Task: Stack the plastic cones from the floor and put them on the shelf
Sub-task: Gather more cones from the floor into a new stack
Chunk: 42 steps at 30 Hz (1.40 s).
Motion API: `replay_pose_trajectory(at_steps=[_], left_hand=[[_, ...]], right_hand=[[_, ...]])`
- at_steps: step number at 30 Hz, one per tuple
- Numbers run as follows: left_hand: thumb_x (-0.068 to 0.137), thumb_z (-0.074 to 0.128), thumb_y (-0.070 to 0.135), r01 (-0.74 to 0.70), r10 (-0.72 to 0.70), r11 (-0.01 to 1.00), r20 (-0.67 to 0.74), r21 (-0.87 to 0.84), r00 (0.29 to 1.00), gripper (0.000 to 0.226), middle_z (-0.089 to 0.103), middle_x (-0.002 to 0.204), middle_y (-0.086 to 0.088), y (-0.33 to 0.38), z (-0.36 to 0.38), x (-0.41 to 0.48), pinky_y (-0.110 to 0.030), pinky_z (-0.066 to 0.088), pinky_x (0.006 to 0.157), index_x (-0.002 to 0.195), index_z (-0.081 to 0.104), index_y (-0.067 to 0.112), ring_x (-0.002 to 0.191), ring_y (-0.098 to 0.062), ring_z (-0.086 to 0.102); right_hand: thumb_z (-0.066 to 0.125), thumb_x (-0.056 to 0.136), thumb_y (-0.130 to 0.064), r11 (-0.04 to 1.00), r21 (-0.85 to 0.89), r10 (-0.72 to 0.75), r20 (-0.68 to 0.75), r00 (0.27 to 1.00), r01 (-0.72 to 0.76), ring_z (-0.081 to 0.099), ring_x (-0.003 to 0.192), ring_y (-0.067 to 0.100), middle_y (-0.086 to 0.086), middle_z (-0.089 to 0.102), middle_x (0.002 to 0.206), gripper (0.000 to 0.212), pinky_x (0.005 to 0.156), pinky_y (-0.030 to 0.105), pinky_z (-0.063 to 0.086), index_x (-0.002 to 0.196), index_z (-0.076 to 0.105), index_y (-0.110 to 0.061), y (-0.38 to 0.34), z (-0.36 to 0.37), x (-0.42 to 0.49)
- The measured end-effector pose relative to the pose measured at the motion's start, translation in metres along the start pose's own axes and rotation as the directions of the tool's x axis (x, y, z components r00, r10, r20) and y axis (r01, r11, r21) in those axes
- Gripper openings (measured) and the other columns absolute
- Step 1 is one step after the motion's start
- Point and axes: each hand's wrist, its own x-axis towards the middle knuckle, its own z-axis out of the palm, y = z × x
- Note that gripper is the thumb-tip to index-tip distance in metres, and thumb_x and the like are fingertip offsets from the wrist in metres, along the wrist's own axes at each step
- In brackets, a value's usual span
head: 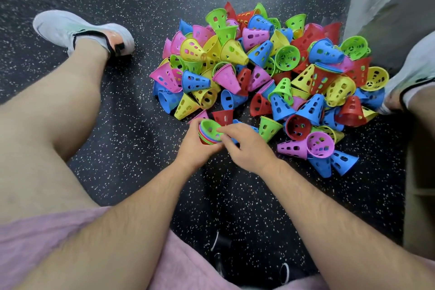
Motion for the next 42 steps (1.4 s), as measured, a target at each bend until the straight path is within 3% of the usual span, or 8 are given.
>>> replay_pose_trajectory(at_steps=[4,8,13,16,22,27,35,42], left_hand=[[0.067,0.097,0.027,0.044,-0.043,0.999,-0.040,0.012,0.998,0.065,0.068,0.101,0.007,-0.007,-0.002,-0.006,-0.018,0.050,0.077,0.112,0.050,0.028,0.083,0.000,0.064],[0.066,0.097,0.030,0.123,-0.119,0.992,-0.114,0.028,0.986,0.068,0.066,0.100,0.010,-0.015,-0.012,-0.014,-0.014,0.047,0.074,0.112,0.048,0.027,0.087,-0.002,0.063],[0.066,0.096,0.030,0.183,-0.175,0.982,-0.160,0.040,0.971,0.067,0.066,0.099,0.011,-0.027,-0.025,-0.016,-0.023,0.047,0.074,0.109,0.044,0.031,0.089,-0.006,0.064],[0.067,0.095,0.026,0.209,-0.201,0.977,-0.166,0.031,0.965,0.067,0.065,0.097,0.009,-0.030,-0.031,-0.015,-0.019,0.045,0.071,0.111,0.044,0.027,0.086,-0.009,0.064],[0.067,0.095,0.032,0.206,-0.197,0.977,-0.158,0.044,0.968,0.071,0.064,0.104,0.005,-0.028,-0.031,-0.009,-0.018,0.044,0.071,0.117,0.046,0.025,0.090,-0.010,0.062],[0.064,0.097,0.039,0.158,-0.153,0.987,-0.121,0.040,0.981,0.072,0.067,0.100,0.009,-0.015,-0.018,-0.001,-0.022,0.046,0.073,0.116,0.050,0.023,0.089,-0.005,0.064],[0.066,0.096,0.037,0.049,-0.054,0.998,-0.131,-0.040,0.990,0.069,0.067,0.105,0.016,0.010,-0.001,0.019,-0.010,0.046,0.073,0.120,0.054,0.027,0.089,0.005,0.064],[0.066,0.097,0.033,0.056,-0.059,0.998,-0.084,-0.036,0.995,0.076,0.067,0.111,0.008,0.000,0.001,0.019,-0.010,0.047,0.077,0.126,0.053,0.020,0.096,-0.002,0.066]], right_hand=[[0.050,0.099,-0.024,0.993,0.034,0.114,0.042,0.993,-0.116,0.049,0.119,0.010,-0.005,0.062,0.125,0.037,0.105,0.026,0.038,0.135,0.056,-0.019,-0.004,0.003,0.005],[0.048,0.099,-0.010,0.993,-0.115,0.015,0.042,0.999,-0.010,0.048,0.117,0.025,0.003,0.057,0.132,0.037,0.105,0.039,0.040,0.136,0.055,-0.014,-0.004,0.016,0.040],[0.054,0.089,0.000,0.894,-0.386,-0.066,0.387,0.920,0.227,0.038,0.127,0.028,-0.001,0.030,0.157,0.070,0.103,0.042,0.041,0.149,0.038,-0.032,-0.016,0.036,0.091],[0.055,0.090,-0.008,0.848,-0.412,-0.060,0.550,0.833,0.333,0.043,0.120,0.028,0.002,0.042,0.146,0.056,0.099,0.042,0.043,0.142,0.047,-0.028,-0.020,0.049,0.107],[0.052,0.097,-0.017,0.968,-0.249,0.029,0.155,0.987,0.011,0.049,0.112,0.024,0.002,0.061,0.110,0.022,0.091,0.040,0.045,0.115,0.065,-0.016,-0.008,0.046,0.090],[0.052,0.099,-0.018,0.999,0.022,0.049,-0.270,0.962,-0.045,0.057,0.101,0.019,0.001,0.064,0.106,0.020,0.087,0.030,0.044,0.109,0.068,-0.013,-0.012,0.015,0.059],[0.052,0.094,-0.021,0.987,0.111,0.129,-0.128,0.983,-0.115,0.058,0.103,0.010,-0.008,0.063,0.111,0.025,0.092,0.031,0.048,0.114,0.066,-0.021,0.002,0.003,0.035],[0.048,0.101,-0.028,0.848,-0.509,0.205,0.059,0.977,-0.148,0.042,0.121,0.029,0.000,0.052,0.137,0.042,0.099,0.041,0.038,0.142,0.045,-0.021,0.019,0.003,0.072]])
